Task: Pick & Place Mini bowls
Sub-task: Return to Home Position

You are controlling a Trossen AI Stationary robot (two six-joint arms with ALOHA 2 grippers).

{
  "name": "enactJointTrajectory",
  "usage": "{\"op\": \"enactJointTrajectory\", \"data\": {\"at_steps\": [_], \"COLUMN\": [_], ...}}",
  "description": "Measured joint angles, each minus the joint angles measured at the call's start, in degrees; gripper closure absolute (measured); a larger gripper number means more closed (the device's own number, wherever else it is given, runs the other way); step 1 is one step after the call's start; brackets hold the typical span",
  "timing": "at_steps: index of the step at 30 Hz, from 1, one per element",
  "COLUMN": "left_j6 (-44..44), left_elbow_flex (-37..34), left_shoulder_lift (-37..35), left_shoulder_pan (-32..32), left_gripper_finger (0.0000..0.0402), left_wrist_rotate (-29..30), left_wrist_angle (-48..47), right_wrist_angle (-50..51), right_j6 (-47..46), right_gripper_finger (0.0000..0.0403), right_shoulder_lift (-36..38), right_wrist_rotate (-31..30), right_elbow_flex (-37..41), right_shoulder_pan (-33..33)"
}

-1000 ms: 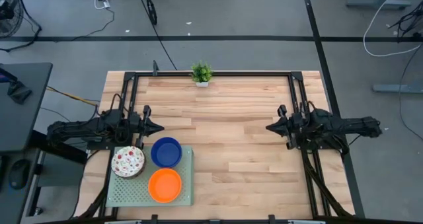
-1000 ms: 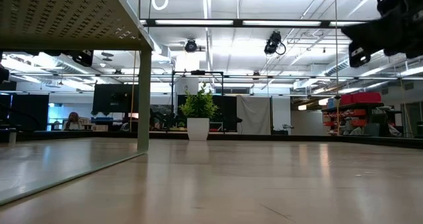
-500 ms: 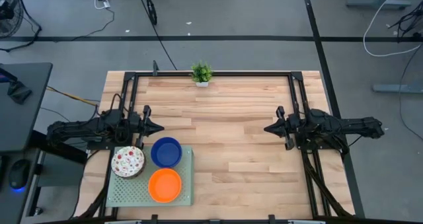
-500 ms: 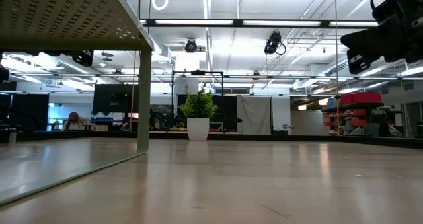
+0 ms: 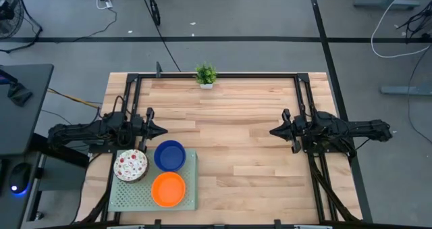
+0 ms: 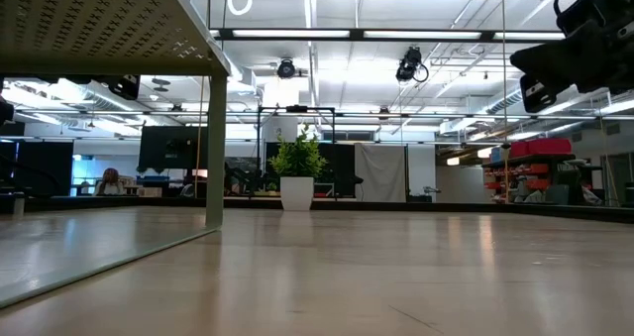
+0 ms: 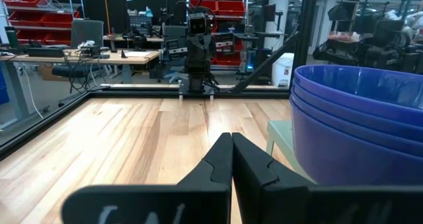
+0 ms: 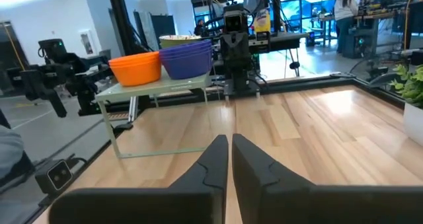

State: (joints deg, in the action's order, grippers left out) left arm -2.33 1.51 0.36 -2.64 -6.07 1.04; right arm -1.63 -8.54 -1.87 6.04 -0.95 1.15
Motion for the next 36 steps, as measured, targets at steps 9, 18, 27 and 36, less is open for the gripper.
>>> {"op": "enactJointTrajectory", "data": {"at_steps": [9,18,27,36], "left_j6": [0.0,0.0,0.01,0.02], "left_elbow_flex": [0.01,0.01,0.05,0.05], "left_shoulder_lift": [0.0,0.0,0.0,0.0], "left_shoulder_pan": [0.01,0.01,0.01,0.01], "left_gripper_finger": [0.0396,0.0396,0.0396,0.0396], "left_wrist_rotate": [0.0,0.0,-0.01,-0.01], "left_wrist_angle": [0.02,0.02,0.02,0.02], "right_wrist_angle": [-3.41,-3.5,-3.5,-3.5], "right_j6": [0.0,0.02,0.02,0.05], "right_gripper_finger": [0.0376,0.0376,0.0376,0.0376], "right_shoulder_lift": [1.49,1.53,1.53,1.53], "right_wrist_rotate": [-1.07,-1.05,-1.05,-1.05], "right_elbow_flex": [-0.17,-0.15,-0.09,-0.07], "right_shoulder_pan": [0.61,0.61,0.61,0.61]}}
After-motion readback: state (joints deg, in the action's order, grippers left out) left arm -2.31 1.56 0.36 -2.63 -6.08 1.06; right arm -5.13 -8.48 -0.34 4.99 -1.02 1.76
